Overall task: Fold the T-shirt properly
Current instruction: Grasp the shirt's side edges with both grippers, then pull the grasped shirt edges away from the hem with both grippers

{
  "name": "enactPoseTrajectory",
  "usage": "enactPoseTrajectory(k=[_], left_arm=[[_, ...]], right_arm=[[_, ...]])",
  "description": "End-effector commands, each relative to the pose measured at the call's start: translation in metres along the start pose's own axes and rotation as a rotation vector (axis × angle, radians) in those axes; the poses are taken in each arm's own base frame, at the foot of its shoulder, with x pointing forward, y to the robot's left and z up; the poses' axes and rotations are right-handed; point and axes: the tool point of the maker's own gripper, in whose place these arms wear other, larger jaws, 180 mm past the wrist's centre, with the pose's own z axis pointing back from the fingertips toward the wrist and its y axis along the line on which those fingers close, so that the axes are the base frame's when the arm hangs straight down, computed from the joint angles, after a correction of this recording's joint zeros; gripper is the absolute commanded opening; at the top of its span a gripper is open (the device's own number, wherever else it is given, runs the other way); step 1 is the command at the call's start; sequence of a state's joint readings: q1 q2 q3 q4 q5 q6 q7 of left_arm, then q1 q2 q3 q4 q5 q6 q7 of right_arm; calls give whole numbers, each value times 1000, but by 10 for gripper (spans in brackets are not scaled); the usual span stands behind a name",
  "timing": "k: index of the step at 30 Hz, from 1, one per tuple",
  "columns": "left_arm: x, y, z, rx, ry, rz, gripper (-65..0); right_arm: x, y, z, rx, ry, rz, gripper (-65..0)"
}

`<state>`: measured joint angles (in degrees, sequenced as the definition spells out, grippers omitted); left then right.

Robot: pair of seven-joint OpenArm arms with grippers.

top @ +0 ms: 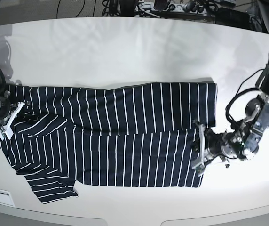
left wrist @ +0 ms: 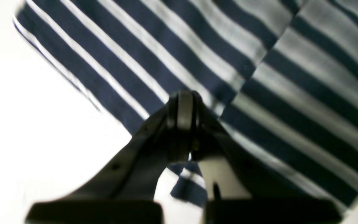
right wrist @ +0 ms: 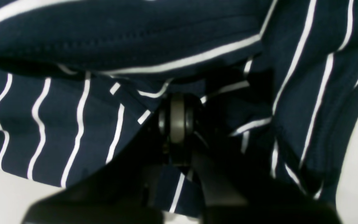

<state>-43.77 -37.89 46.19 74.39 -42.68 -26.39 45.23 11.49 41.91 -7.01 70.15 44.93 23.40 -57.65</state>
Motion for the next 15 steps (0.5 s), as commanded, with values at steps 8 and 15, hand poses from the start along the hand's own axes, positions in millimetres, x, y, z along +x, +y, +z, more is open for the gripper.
enactPoseTrajectory(k=[8,15], left_arm=[[4,-25,9,-138,21,11,-650],[-37,-47,-5,-178,136,19,-650]], right_arm=[[1,-7,6,-18,11,9,-650],[4,-3,4,-4,-9,5,-650]])
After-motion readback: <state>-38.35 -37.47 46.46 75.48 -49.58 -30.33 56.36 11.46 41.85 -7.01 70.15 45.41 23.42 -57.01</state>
